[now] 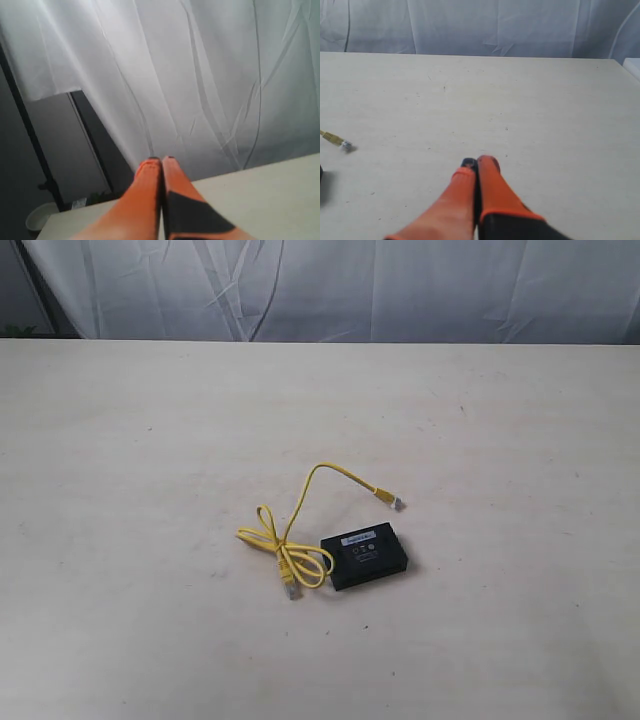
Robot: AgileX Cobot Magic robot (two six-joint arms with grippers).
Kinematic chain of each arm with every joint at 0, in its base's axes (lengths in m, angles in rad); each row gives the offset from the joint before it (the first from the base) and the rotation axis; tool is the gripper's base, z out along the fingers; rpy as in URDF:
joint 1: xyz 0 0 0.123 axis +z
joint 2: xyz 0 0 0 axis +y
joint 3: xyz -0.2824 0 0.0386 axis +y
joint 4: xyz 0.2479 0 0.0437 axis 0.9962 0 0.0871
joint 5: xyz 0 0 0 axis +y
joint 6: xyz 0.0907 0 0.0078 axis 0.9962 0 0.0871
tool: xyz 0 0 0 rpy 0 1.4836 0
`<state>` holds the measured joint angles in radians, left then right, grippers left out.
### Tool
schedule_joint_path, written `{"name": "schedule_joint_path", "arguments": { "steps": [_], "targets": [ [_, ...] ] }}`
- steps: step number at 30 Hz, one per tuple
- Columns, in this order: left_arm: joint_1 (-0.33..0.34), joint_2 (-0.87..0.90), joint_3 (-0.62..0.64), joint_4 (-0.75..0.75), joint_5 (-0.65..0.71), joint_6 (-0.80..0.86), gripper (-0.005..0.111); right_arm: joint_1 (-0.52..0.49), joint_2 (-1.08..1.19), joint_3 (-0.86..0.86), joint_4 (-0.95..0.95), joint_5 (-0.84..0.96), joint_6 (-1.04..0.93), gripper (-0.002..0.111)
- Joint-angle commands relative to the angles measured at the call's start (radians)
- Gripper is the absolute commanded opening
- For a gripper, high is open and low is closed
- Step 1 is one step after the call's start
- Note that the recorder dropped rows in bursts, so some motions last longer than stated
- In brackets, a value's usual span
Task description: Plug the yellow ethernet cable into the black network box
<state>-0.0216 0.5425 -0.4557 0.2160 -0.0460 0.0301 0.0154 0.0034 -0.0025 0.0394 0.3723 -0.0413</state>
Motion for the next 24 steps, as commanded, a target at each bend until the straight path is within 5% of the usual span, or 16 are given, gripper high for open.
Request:
{"name": "schedule_joint_path", "arguments": {
  "steps": [1,9,24],
  "targets": [
    [0.001,0.098,-0.076,0.001,0.124,-0.005,0.000,0.005,-0.003,0.002,0.000,-0.010,-0.001,-0.001],
    [0.001,0.229,-0.214,-0.056,0.364,0.005,0.000,0.005,-0.003,0.002,0.000,-0.010,-0.001,-0.001],
    [-0.001,0.498,-0.437,-0.366,0.705,0.314,0.000,0.005,-0.003,0.002,0.000,-0.010,-0.001,-0.001]
  ]
}}
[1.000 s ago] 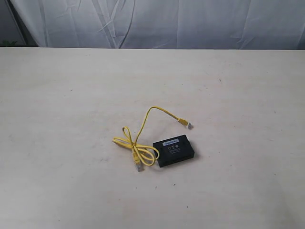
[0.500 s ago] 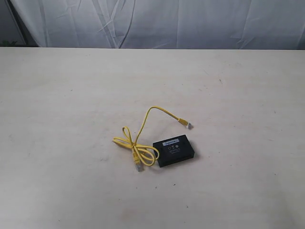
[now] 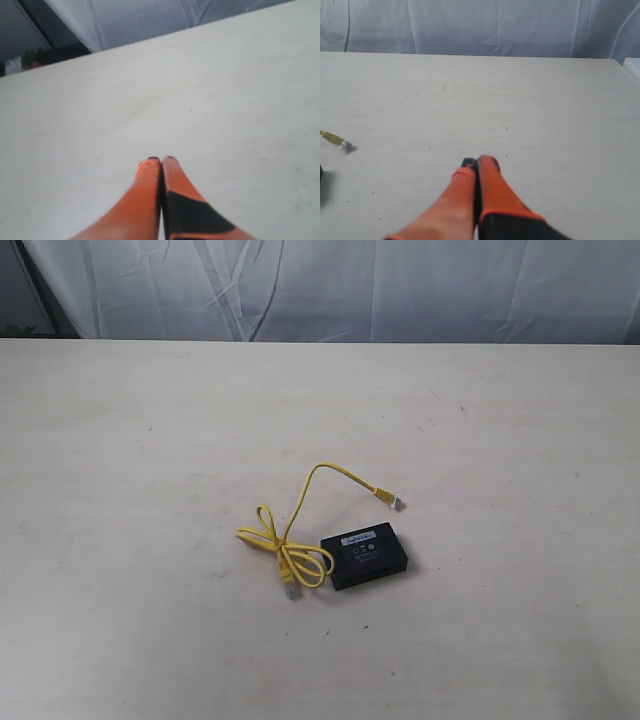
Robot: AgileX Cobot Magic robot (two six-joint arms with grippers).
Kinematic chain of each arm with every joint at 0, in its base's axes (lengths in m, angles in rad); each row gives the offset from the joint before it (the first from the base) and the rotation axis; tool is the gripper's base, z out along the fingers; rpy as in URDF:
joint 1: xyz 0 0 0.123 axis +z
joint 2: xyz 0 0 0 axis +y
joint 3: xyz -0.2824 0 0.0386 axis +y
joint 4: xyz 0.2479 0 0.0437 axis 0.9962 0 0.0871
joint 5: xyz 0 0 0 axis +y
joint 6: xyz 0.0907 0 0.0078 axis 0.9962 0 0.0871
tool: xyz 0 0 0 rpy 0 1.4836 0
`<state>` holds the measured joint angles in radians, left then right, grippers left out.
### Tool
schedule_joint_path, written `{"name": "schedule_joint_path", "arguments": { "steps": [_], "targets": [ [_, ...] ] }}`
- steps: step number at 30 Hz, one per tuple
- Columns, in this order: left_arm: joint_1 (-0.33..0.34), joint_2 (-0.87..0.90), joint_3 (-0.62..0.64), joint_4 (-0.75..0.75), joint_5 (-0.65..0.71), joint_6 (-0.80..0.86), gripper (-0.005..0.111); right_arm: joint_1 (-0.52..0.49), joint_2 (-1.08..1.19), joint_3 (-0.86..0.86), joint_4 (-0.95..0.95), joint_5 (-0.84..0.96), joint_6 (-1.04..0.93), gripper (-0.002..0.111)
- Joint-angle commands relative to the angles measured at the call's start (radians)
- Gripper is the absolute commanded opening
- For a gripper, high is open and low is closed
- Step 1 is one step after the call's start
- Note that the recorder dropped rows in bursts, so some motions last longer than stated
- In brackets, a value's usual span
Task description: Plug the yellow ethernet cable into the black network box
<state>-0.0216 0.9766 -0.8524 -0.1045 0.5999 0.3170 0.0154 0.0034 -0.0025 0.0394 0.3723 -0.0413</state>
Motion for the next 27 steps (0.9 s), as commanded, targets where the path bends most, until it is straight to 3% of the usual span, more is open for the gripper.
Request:
{"name": "schedule_joint_path", "arguments": {
  "steps": [1,4,17,27],
  "targets": [
    [-0.001,0.082,-0.049,-0.055,0.065,0.032,0.000,0.005,-0.003,0.002,0.000,-0.012,-0.001,-0.001],
    [-0.014,0.132,-0.081,-0.069,0.088,0.077,0.000,0.005,-0.003,0.002,0.000,-0.012,-0.001,-0.001],
    [-0.244,0.390,-0.222,-0.053,0.087,0.165,0.000,0.005,-0.003,0.002,0.000,-0.012,-0.001,-0.001],
    [-0.378,0.589,-0.394,-0.047,0.089,0.222,0.000,0.005,-0.003,0.002,0.000,-0.012,-0.001,-0.001]
  ]
}}
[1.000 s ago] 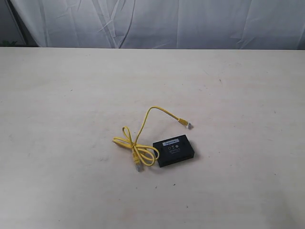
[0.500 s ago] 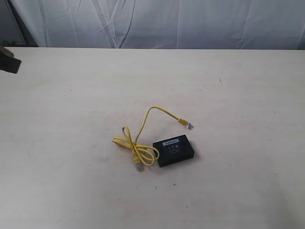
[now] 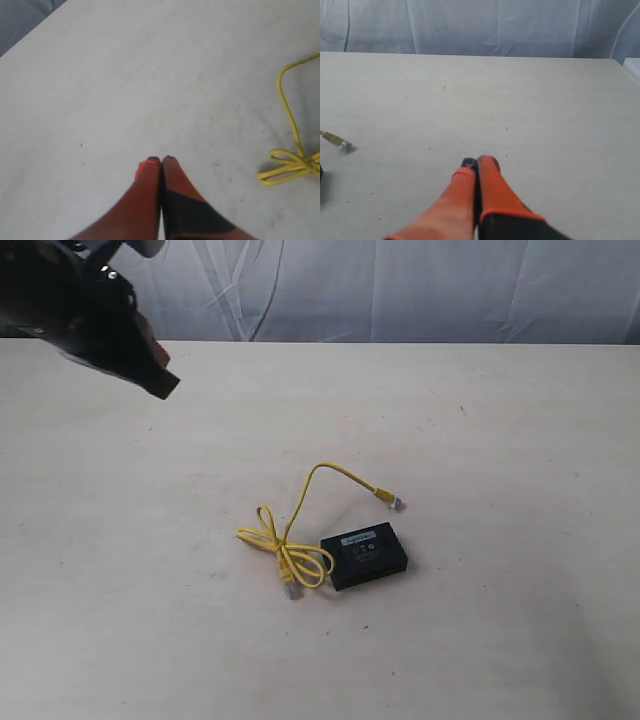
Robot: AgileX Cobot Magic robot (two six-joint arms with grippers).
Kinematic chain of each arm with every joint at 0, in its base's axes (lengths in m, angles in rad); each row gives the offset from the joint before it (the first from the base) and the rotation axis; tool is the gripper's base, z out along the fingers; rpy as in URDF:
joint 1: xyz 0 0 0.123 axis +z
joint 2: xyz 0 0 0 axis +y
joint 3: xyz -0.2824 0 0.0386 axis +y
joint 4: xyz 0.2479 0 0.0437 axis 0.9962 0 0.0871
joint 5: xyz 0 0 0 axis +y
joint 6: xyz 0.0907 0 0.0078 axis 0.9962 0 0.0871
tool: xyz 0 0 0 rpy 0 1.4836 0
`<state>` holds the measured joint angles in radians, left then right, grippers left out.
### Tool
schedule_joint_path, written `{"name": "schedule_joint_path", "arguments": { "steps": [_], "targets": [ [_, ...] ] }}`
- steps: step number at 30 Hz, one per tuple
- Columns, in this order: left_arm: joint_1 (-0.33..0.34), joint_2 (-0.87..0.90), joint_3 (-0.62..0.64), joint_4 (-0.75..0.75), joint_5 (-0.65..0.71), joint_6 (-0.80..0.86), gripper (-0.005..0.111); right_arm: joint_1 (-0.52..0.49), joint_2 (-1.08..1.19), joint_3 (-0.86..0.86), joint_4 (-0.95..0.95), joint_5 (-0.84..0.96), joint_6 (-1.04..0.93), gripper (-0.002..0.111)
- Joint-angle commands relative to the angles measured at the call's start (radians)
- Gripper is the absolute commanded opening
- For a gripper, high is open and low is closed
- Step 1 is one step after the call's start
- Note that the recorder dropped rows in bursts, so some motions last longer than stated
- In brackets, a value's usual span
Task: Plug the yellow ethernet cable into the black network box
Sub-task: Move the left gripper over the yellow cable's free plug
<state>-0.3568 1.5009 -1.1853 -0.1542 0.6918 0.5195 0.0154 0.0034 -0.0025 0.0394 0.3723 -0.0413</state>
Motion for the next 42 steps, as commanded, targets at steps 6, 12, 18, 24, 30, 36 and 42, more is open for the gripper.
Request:
{"name": "schedule_joint_path", "arguments": {
  "steps": [6,12,18,24,30,36,42],
  "targets": [
    [-0.120,0.179,-0.153,0.079,0.024,0.022,0.000,0.005,-0.003,0.002,0.000,-0.009,-0.001,-0.001],
    [-0.188,0.291,-0.224,0.126,0.041,0.022,0.000,0.005,-0.003,0.002,0.000,-0.009,-0.001,-0.001],
    [-0.247,0.409,-0.330,0.129,0.064,0.067,0.000,0.005,-0.003,0.002,0.000,-0.009,-0.001,-0.001],
    [-0.311,0.524,-0.451,0.129,0.079,0.193,0.000,0.005,-0.003,0.002,0.000,-0.009,-0.001,-0.001],
    [-0.379,0.627,-0.553,0.144,0.192,0.331,0.000,0.005,-0.003,0.002,0.000,-0.011,-0.001,-0.001],
    [-0.438,0.714,-0.653,0.249,0.274,0.334,0.000,0.005,-0.003,0.002,-0.002,-0.011,-0.001,-0.001],
    [-0.500,0.774,-0.732,0.287,0.274,0.349,0.000,0.005,-0.003,0.002,-0.002,-0.011,-0.001,-0.001]
  ]
}}
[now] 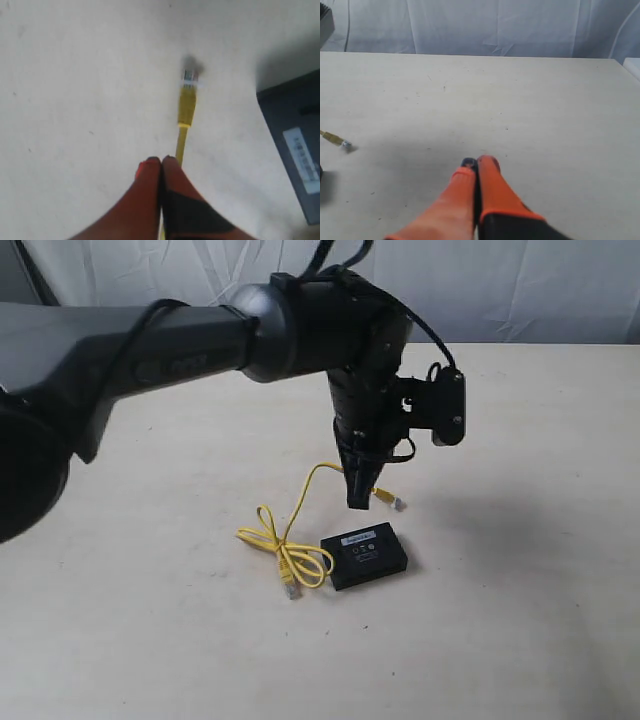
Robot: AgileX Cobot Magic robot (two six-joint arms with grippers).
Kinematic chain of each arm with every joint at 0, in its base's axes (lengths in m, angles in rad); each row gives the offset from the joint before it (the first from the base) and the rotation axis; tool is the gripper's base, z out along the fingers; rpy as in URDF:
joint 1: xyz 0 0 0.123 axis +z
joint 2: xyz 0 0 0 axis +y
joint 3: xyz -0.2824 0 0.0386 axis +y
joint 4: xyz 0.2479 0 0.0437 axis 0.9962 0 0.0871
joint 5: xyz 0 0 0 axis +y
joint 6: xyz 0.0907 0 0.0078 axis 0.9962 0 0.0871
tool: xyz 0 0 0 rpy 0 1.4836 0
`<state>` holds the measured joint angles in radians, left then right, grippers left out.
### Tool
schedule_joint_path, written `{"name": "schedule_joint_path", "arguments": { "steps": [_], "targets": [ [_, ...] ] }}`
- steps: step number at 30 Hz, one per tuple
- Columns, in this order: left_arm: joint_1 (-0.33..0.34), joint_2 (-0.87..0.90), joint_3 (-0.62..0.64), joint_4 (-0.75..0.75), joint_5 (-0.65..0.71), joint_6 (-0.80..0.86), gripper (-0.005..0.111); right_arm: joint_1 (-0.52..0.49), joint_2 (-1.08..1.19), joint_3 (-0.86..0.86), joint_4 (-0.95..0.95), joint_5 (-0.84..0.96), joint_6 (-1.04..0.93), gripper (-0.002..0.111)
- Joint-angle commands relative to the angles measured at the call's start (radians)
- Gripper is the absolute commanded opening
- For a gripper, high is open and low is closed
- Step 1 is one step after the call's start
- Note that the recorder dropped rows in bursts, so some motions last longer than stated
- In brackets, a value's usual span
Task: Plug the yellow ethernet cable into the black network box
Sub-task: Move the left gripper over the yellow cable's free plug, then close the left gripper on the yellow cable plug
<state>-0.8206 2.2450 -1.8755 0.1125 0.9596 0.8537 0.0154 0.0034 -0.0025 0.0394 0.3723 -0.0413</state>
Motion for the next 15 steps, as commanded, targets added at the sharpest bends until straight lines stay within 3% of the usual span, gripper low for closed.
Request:
{"name": "schedule_joint_path", "arguments": {
  "steps": [1,8,15],
  "targets": [
    [-0.042,0.037,-0.047,0.028,0.008,0.025,0.000,0.005,-0.003,0.002,-0.002,-0.011,-0.001,-0.001],
    [-0.052,0.075,-0.046,0.086,0.085,0.066,0.000,0.005,-0.003,0.002,-0.002,-0.011,-0.001,-0.001],
    [-0.052,0.076,-0.046,0.109,0.044,0.069,0.000,0.005,-0.003,0.002,-0.002,-0.009,-0.001,-0.001]
  ]
}}
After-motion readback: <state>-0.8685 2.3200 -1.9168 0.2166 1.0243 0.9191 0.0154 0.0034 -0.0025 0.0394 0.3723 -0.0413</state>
